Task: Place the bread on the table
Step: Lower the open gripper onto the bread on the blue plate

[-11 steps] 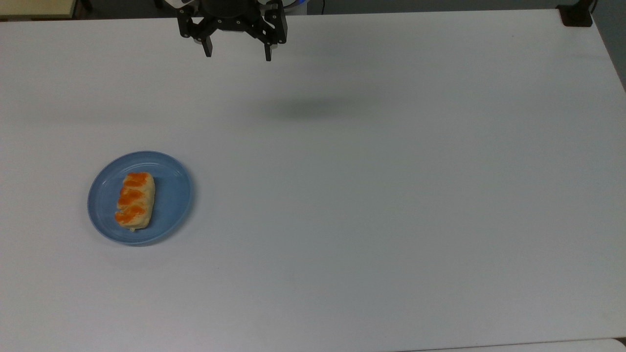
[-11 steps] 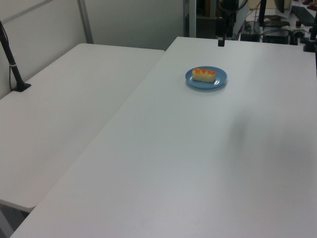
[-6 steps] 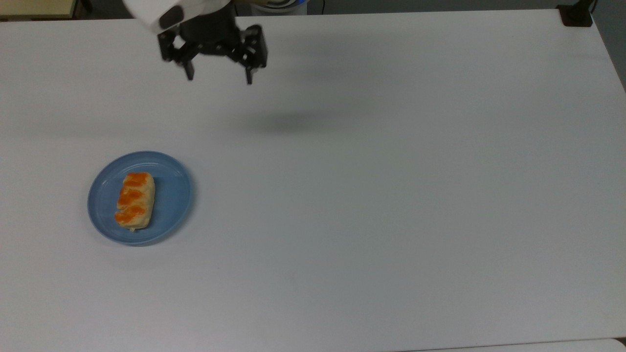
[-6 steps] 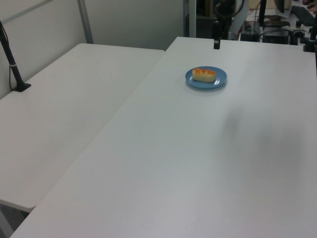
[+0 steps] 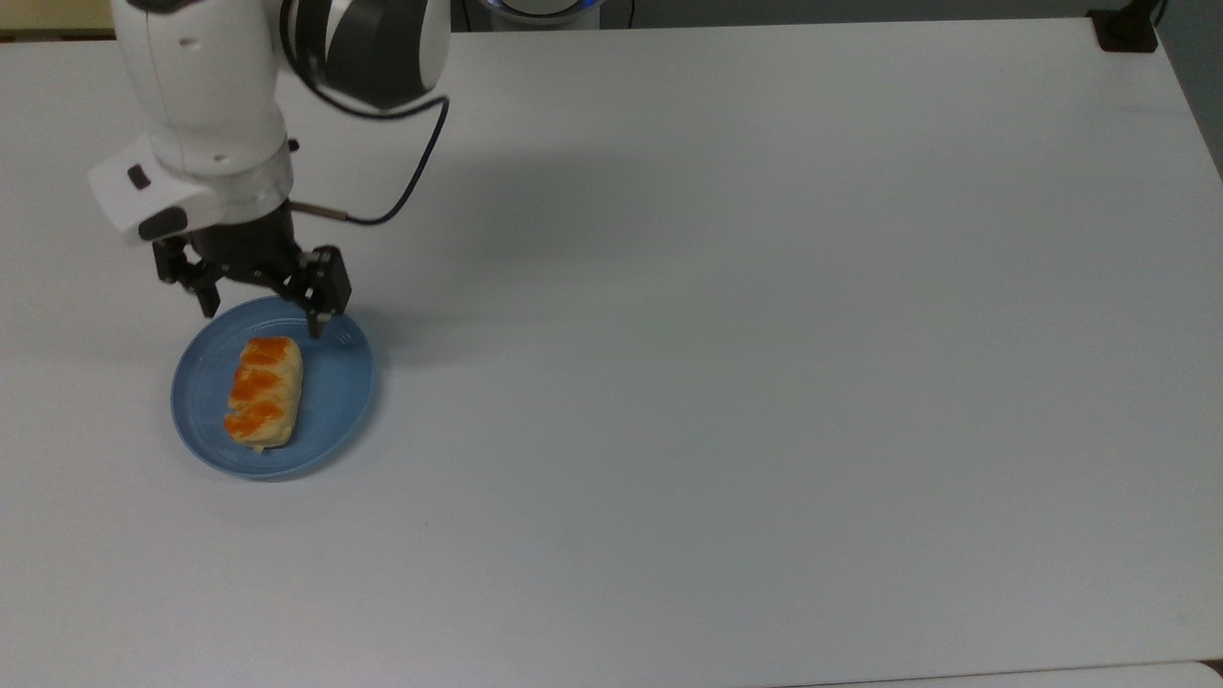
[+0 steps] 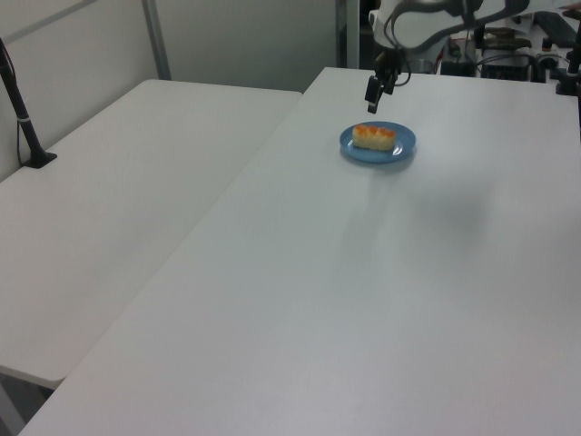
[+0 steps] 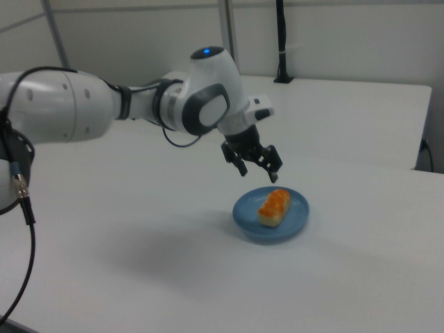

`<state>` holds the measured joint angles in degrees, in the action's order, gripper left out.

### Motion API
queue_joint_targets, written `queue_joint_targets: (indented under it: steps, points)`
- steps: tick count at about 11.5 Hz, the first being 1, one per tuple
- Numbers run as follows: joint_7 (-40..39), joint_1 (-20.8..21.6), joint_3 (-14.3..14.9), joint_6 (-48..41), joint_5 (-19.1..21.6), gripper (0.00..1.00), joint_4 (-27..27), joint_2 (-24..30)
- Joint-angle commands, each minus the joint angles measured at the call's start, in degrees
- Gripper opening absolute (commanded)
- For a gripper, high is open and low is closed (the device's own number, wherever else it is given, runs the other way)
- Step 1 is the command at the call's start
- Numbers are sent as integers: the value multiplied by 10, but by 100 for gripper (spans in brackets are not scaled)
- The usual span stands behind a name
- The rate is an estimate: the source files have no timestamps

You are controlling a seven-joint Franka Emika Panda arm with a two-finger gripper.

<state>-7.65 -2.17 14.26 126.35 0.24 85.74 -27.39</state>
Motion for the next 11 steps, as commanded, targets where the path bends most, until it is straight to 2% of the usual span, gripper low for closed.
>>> queue_joint_targets:
  steps: [1,3,5,6,7,8,9,11]
  points:
    - [-12,-18,9,61,2,100,-6,-46]
    - [-13,-16,18,81,-2,100,-6,-78]
    - [-11,-11,18,87,-3,91,-6,-102]
    - [-11,-9,17,90,-7,89,-4,-106]
    - [-11,0,17,90,-15,77,-1,-108]
    - [-11,2,17,89,-15,60,-1,-108]
    - [-11,5,17,88,-12,49,-2,-98]
    - [-8,6,13,79,-6,46,-1,-54]
